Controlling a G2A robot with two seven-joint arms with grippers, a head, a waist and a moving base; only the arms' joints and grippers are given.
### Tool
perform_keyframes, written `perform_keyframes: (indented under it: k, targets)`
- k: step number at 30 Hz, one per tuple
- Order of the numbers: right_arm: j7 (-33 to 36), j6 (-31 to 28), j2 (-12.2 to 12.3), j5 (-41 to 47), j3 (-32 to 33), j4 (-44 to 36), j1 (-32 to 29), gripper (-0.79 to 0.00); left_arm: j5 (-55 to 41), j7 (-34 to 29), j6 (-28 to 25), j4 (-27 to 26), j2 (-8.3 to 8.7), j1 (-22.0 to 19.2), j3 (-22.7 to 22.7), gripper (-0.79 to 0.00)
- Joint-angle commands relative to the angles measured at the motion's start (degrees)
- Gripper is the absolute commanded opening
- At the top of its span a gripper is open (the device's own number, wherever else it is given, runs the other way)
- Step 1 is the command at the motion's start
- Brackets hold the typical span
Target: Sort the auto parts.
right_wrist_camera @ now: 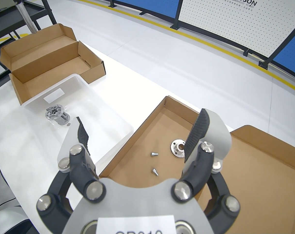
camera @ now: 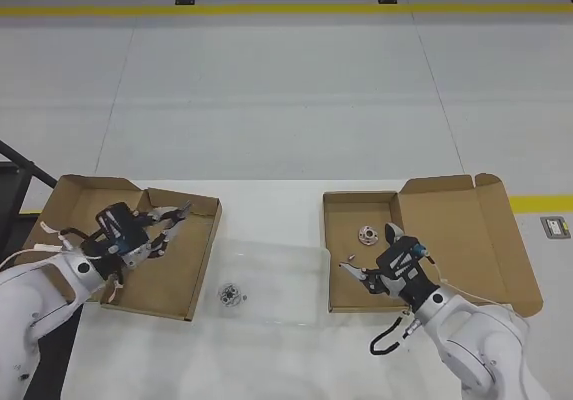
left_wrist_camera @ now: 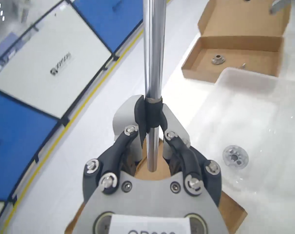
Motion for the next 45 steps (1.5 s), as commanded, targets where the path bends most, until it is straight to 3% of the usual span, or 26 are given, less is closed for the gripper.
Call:
perform_keyframes:
  k: [1,4,12,15,28,37,45]
  targets:
    - [0.0,0.0,0.0,0.0,0.0,0.0,0.0,0.0,-5.63,-6.41,0.1,1.35,-0.03,-0.15,-0.68,-0.785]
    - [0.0,0.0,0.0,0.0,0.0,0.0,0.0,0.0,-10.17,-12.88,0.61,2.76,0.03,0.11,-1.55,-0.785]
    - [0.0,0.0,0.0,0.0,0.0,0.0,0.0,0.0,-10.17,-12.88,0.61,2.76,0.03,0.11,-1.55,-0.785]
    - [0.0,0.0,0.0,0.0,0.0,0.0,0.0,0.0,-11.3,-15.9,4.15,4.95,-0.33,-0.08,0.08,-0.785]
    - [0.0,0.0,0.0,0.0,0.0,0.0,0.0,0.0,-15.85,-41.69,12.95,21.09,-3.43,-14.51,16.07,-0.785]
    - [0.0,0.0,0.0,0.0,0.0,0.0,0.0,0.0,-12.94,-43.44,14.32,32.79,-6.28,-23.35,25.06,-0.785]
    - [0.0,0.0,0.0,0.0,0.0,0.0,0.0,0.0,-12.63,-46.06,11.18,39.72,-8.5,-28.13,30.31,-0.785]
